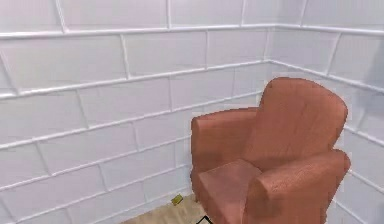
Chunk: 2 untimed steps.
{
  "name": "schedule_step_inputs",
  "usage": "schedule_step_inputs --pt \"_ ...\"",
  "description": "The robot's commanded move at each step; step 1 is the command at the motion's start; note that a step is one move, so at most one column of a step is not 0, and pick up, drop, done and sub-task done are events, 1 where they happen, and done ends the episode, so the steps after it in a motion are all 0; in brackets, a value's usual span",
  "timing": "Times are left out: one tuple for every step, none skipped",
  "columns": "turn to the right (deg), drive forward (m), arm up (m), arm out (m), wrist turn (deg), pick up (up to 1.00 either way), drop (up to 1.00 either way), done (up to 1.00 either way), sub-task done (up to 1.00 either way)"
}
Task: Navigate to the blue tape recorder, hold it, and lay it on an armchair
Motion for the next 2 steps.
schedule_step_inputs --pt "-3.0 0.00 0.00 0.00 0.0 0.00 0.00 0.00 0.00" --pt "3.0 0.00 0.00 0.00 0.0 0.00 0.00 0.00 0.00"
